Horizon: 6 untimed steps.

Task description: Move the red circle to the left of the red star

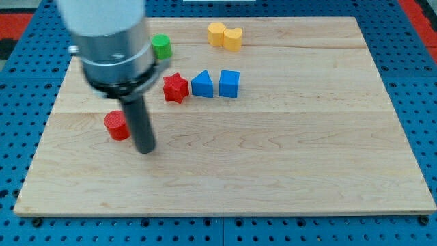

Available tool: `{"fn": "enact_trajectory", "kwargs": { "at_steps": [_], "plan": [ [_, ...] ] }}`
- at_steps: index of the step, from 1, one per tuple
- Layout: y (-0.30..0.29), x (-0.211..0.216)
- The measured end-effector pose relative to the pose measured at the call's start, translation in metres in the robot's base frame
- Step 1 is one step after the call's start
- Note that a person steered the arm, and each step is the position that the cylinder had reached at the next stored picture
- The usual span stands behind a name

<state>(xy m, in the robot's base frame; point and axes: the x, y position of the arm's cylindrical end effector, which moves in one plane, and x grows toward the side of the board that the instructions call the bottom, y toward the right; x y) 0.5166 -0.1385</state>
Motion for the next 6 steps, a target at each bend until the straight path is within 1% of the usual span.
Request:
{"fn": "enact_trajectory", "kwargs": {
  "at_steps": [1, 2, 3, 4, 5, 6],
  "plan": [
    [-0.053, -0.002],
    [-0.049, -0.032],
    [-0.029, -0.048],
    [-0.005, -0.025],
    [0.018, -0.036],
    [-0.01, -0.059]
  ]
}}
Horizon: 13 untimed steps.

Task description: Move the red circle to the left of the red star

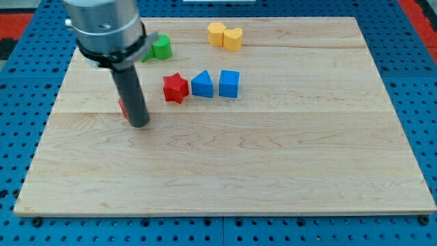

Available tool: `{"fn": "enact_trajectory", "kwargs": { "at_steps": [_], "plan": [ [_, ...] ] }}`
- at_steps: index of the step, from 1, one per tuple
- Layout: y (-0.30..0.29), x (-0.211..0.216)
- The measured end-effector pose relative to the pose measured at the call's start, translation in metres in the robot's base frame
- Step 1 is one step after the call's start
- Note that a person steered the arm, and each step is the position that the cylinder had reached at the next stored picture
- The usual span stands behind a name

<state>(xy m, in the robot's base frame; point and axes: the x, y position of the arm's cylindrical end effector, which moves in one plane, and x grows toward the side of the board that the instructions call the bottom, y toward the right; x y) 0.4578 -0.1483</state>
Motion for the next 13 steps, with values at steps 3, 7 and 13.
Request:
{"fn": "enact_trajectory", "kwargs": {
  "at_steps": [3, 7, 13],
  "plan": [
    [-0.055, 0.009],
    [-0.03, -0.017],
    [0.027, -0.019]
  ]
}}
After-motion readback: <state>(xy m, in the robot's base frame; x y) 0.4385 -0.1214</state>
